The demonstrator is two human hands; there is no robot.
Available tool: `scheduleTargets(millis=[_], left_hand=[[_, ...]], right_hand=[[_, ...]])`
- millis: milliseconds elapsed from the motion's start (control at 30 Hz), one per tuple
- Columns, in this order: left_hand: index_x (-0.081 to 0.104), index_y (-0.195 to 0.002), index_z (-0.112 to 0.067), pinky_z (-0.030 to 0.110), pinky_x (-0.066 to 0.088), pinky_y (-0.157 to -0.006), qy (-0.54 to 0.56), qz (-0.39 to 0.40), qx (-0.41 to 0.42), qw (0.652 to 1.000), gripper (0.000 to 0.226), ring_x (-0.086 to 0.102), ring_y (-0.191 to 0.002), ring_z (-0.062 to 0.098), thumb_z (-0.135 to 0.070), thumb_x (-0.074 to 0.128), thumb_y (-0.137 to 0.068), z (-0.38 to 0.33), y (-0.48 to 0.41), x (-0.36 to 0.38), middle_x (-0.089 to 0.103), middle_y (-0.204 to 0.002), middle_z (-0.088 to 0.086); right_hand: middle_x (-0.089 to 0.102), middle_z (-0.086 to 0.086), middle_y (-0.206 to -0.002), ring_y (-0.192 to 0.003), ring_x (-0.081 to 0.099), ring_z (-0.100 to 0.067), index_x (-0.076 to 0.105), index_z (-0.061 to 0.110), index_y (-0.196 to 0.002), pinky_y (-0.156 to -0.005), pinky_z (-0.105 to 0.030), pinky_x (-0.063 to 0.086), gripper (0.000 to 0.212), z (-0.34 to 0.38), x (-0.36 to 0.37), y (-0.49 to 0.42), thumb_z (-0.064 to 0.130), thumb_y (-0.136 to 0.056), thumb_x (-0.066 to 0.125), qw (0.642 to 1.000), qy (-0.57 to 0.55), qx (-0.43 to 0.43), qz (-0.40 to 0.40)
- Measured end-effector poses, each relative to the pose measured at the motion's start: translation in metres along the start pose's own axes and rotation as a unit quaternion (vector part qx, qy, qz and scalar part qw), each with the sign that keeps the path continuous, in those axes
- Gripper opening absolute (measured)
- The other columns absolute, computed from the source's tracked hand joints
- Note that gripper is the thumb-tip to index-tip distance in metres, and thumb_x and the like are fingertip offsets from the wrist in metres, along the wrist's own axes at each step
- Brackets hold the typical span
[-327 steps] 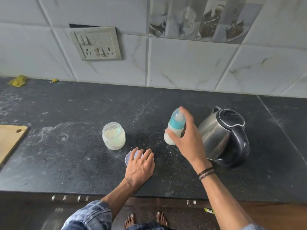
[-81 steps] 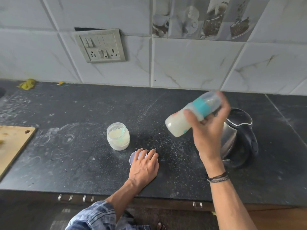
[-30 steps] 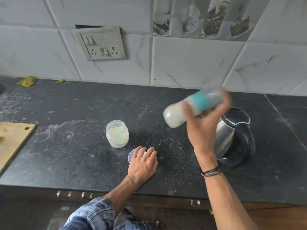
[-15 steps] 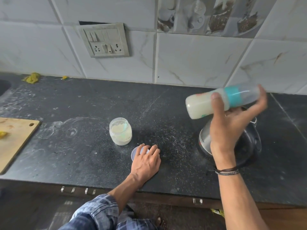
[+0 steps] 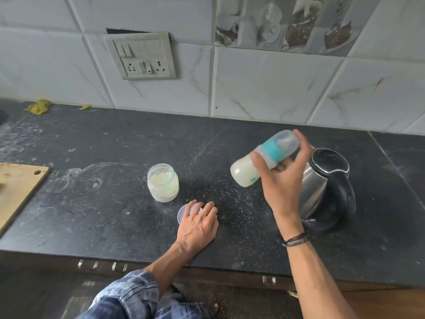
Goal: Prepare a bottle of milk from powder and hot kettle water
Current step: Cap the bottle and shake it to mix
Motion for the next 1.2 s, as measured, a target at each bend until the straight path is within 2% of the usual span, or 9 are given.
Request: scheduleTargets(millis=[167,300,500,567,633,800,900,1100,1200], left_hand=[[0.068,-0.096,-0.019,0.047,0.043,-0.104,-0.002,0.003,-0.009,1.000,0.017,0.064,-0.090,0.025,-0.026,0.053,-0.096,0.000,-0.001,0.000,0.068,-0.106,-0.004],[0.069,-0.097,-0.018,0.047,0.043,-0.104,-0.001,0.002,-0.003,1.000,0.019,0.065,-0.090,0.026,-0.026,0.052,-0.097,0.000,0.000,0.000,0.070,-0.109,-0.003],[0.069,-0.098,-0.019,0.048,0.046,-0.105,-0.003,0.011,-0.010,1.000,0.016,0.064,-0.091,0.025,-0.027,0.055,-0.096,0.001,0.000,0.002,0.069,-0.109,-0.004],[0.069,-0.099,-0.019,0.048,0.044,-0.105,-0.006,0.010,-0.006,1.000,0.018,0.065,-0.092,0.025,-0.028,0.053,-0.097,0.001,0.002,0.002,0.069,-0.110,-0.004],[0.070,-0.099,-0.019,0.048,0.044,-0.104,-0.007,0.008,-0.003,1.000,0.021,0.065,-0.093,0.025,-0.028,0.052,-0.097,0.000,0.001,0.002,0.070,-0.112,-0.004],[0.069,-0.099,-0.019,0.048,0.045,-0.104,-0.005,0.009,-0.009,1.000,0.017,0.065,-0.092,0.025,-0.027,0.054,-0.096,0.000,0.000,0.000,0.070,-0.110,-0.004],[0.070,-0.100,-0.018,0.049,0.046,-0.104,-0.006,0.005,-0.004,1.000,0.020,0.066,-0.092,0.026,-0.028,0.053,-0.097,0.001,0.001,0.001,0.071,-0.113,-0.003],[0.067,-0.097,-0.018,0.047,0.044,-0.104,-0.002,-0.007,-0.004,1.000,0.015,0.063,-0.089,0.026,-0.025,0.054,-0.096,0.001,0.001,0.004,0.068,-0.109,-0.003],[0.068,-0.098,-0.018,0.048,0.044,-0.103,0.004,-0.013,0.000,1.000,0.017,0.063,-0.090,0.026,-0.025,0.053,-0.097,0.002,0.002,0.004,0.069,-0.113,-0.003]], right_hand=[[0.066,0.018,-0.134,-0.113,0.070,-0.010,0.015,0.005,-0.154,-0.088,-0.022,0.059,0.090,0.019,-0.026,-0.003,0.019,-0.094,0.080,0.983,-0.036,-0.116,-0.136],[0.060,-0.002,-0.130,-0.100,0.072,-0.008,0.029,0.016,-0.150,-0.082,-0.021,0.058,0.085,0.001,0.002,-0.001,0.009,-0.086,0.084,1.000,0.008,0.004,0.010],[0.065,0.004,-0.135,-0.109,0.072,-0.016,0.019,0.008,-0.153,-0.083,-0.023,0.060,0.089,0.019,-0.022,0.002,0.026,-0.092,0.081,0.982,-0.038,-0.109,-0.148],[0.060,-0.015,-0.136,-0.105,0.072,-0.013,0.025,0.013,-0.150,-0.083,-0.022,0.058,0.085,0.011,-0.007,0.003,0.019,-0.088,0.083,0.995,-0.006,-0.053,-0.080],[0.059,-0.009,-0.133,-0.102,0.072,-0.012,0.030,0.019,-0.148,-0.085,-0.024,0.058,0.085,0.001,0.002,0.006,0.010,-0.084,0.085,1.000,-0.017,0.004,-0.014],[0.057,-0.018,-0.136,-0.106,0.073,-0.018,0.020,0.007,-0.153,-0.082,-0.022,0.060,0.091,0.010,-0.024,0.004,0.024,-0.090,0.083,0.984,-0.034,-0.086,-0.153],[0.057,-0.015,-0.133,-0.101,0.072,-0.012,0.028,0.012,-0.149,-0.083,-0.023,0.058,0.084,-0.003,-0.005,0.003,0.010,-0.086,0.083,0.999,-0.014,-0.004,-0.051],[0.060,0.004,-0.131,-0.106,0.072,-0.014,0.020,0.003,-0.152,-0.083,-0.025,0.060,0.090,0.012,-0.023,0.004,0.018,-0.090,0.082,0.983,-0.047,-0.097,-0.150],[0.057,-0.002,-0.129,-0.104,0.070,-0.008,0.025,0.011,-0.149,-0.086,-0.025,0.058,0.086,0.000,0.002,0.006,0.003,-0.085,0.081,0.998,-0.043,-0.006,-0.048]])
Point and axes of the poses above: each hand's wrist, its own y-axis away from the middle knuckle, its own x-axis out of the palm, z = x × y, the point moved 7 cm from there along -y, towards the middle knuckle
